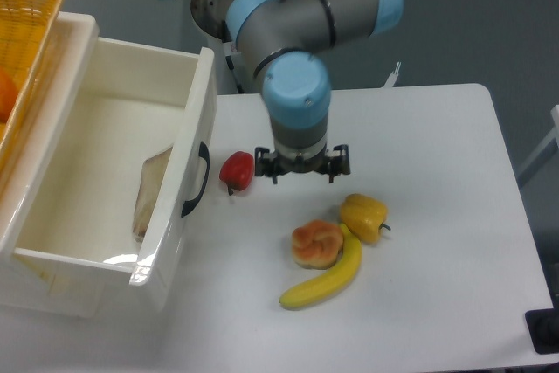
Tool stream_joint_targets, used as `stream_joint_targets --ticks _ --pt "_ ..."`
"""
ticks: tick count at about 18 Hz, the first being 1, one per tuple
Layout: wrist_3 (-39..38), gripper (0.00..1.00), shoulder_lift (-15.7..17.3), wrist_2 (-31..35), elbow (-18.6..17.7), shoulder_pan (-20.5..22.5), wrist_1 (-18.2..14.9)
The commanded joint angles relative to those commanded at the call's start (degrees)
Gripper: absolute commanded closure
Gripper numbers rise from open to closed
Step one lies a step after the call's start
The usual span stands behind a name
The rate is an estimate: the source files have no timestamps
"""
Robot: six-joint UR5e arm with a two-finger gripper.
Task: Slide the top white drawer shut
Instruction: 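Bring the gripper against the drawer front beside its black handle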
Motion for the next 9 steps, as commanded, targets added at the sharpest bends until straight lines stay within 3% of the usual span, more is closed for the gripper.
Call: stream_joint_targets --ticks 9 --pt "5.9 0.00 -1.9 -11.6 -0.1 0.5 -0.1"
